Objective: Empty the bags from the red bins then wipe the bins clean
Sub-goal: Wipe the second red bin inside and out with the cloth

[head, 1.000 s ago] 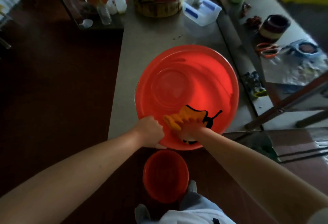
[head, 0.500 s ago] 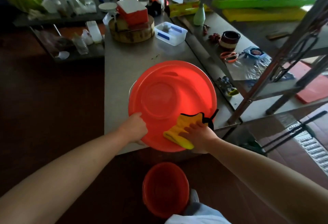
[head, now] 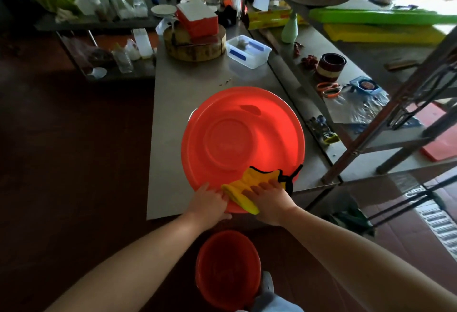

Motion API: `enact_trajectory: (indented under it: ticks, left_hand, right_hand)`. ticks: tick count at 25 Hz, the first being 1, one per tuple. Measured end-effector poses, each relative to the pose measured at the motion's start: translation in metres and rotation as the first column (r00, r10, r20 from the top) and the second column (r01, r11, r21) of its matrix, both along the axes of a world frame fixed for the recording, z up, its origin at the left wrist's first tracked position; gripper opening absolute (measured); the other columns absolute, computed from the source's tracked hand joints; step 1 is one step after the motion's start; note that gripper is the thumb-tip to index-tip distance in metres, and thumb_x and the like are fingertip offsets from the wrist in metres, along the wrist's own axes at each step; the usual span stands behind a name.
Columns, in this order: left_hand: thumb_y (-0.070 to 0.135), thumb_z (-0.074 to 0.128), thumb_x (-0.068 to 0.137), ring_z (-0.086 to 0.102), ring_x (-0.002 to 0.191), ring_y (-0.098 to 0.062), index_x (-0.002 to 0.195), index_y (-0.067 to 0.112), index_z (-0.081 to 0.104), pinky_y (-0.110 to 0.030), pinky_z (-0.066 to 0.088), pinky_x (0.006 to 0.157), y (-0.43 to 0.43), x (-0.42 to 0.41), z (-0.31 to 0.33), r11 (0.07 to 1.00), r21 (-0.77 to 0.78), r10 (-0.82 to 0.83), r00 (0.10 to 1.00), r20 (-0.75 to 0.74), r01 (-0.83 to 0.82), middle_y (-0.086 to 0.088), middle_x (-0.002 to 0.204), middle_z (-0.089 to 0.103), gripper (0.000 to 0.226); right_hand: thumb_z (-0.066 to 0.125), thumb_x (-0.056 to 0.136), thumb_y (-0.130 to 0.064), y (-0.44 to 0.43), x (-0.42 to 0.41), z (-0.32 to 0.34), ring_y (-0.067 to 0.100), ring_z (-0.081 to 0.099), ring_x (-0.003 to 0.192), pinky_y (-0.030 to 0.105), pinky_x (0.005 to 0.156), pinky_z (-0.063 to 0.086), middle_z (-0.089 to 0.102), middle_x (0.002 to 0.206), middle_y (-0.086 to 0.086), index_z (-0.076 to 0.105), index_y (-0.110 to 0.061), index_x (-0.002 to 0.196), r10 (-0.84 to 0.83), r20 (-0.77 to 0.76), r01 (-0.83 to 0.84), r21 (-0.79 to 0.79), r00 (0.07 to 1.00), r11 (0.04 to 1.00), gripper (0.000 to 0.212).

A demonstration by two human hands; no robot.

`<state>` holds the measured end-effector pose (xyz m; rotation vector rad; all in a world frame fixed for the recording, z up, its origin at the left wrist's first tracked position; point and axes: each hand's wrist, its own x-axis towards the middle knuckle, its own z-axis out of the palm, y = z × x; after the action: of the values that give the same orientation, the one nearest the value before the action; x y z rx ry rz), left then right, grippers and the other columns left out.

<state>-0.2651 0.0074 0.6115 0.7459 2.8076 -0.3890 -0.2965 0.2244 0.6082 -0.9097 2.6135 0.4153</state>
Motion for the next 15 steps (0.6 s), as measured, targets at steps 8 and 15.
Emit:
enact_trajectory:
  ticks: [8,15]
  left_hand:
    - [0.059,0.050,0.094,0.057,0.119,-0.028,0.128,0.014,0.059,-0.044,0.027,0.111,-0.040,-0.022,0.011,0.974,-0.173,-0.160,0.986,-0.053,0.149,-0.006,0.125,0.066,0.057]
    - [0.069,0.053,0.085,0.057,0.112,-0.031,0.129,0.014,0.058,-0.045,0.032,0.101,-0.003,-0.015,-0.007,0.995,-0.103,-0.004,0.994,-0.111,-0.008,-0.011,0.119,0.065,0.071]
  right_hand:
    - [0.066,0.085,-0.028,0.031,-0.012,0.009,0.036,0.052,0.124,0.053,0.110,0.032,0.055,0.139,0.004,0.040,-0.029,0.149,0.128,-0.042,-0.119,0.171,0.991,0.978,0.070]
    - [0.061,0.091,-0.040,0.030,-0.018,0.010,0.033,0.045,0.132,0.050,0.113,0.026,0.048,0.147,0.001,0.033,-0.031,0.153,0.094,-0.002,-0.093,0.108,0.996,0.990,0.069]
